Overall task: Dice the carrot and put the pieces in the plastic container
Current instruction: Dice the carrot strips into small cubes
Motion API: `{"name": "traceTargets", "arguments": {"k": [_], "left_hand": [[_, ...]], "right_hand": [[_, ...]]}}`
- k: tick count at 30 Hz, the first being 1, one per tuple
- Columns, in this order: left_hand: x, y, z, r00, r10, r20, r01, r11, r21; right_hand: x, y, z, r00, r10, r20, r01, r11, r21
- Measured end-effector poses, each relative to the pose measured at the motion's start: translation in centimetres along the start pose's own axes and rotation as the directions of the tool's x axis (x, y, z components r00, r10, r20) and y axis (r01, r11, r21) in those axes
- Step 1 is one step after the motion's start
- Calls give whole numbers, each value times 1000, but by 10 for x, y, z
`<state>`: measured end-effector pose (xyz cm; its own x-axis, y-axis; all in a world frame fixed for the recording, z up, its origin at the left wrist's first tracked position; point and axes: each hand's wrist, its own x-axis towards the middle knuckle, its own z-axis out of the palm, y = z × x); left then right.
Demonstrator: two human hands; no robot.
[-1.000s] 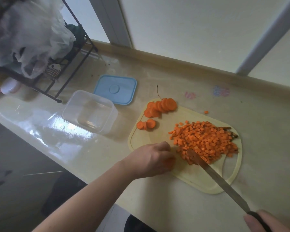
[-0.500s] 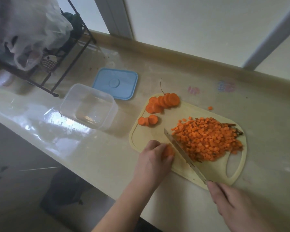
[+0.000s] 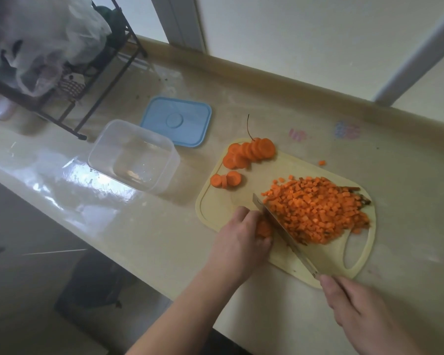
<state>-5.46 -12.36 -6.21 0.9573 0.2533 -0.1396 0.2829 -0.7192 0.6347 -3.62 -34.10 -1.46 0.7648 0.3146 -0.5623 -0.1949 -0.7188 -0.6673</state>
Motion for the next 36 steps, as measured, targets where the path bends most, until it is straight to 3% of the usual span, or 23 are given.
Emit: {"name": "traceTargets", "arguments": {"k": [3, 6, 11, 17, 22, 26, 31, 36], "left_hand": [[-2, -7, 0, 996, 87, -29, -84, 992, 91], [-1, -13, 5, 954, 263, -142, -239, 956, 168], [1, -31, 9, 855, 487, -177, -479, 873, 88], [1, -36, 12, 836, 527, -155, -525, 849, 55], [4, -40, 16, 827, 531, -183, -535, 844, 32], [6, -44, 17, 816, 544, -193, -553, 833, 13], [5, -44, 18, 807, 553, -208, -561, 827, 24], [3, -45, 19, 798, 556, -231, -561, 826, 49]], "right_hand": [[-3, 0, -2, 999, -26, -39, 26, 1000, 8], [-7, -4, -2, 999, -28, -41, 28, 1000, 4], [-15, -10, -2, 1000, -4, 13, 5, 999, -54], [-18, -8, -3, 1000, -22, 15, 24, 996, -91], [-13, 6, 10, 988, -104, -118, 85, 984, -155], [2, 10, 16, 996, -57, -69, 44, 983, -177], [22, 0, 15, 986, -160, -52, 151, 978, -143], [13, 3, 6, 995, -77, -64, 70, 992, -103]]}}
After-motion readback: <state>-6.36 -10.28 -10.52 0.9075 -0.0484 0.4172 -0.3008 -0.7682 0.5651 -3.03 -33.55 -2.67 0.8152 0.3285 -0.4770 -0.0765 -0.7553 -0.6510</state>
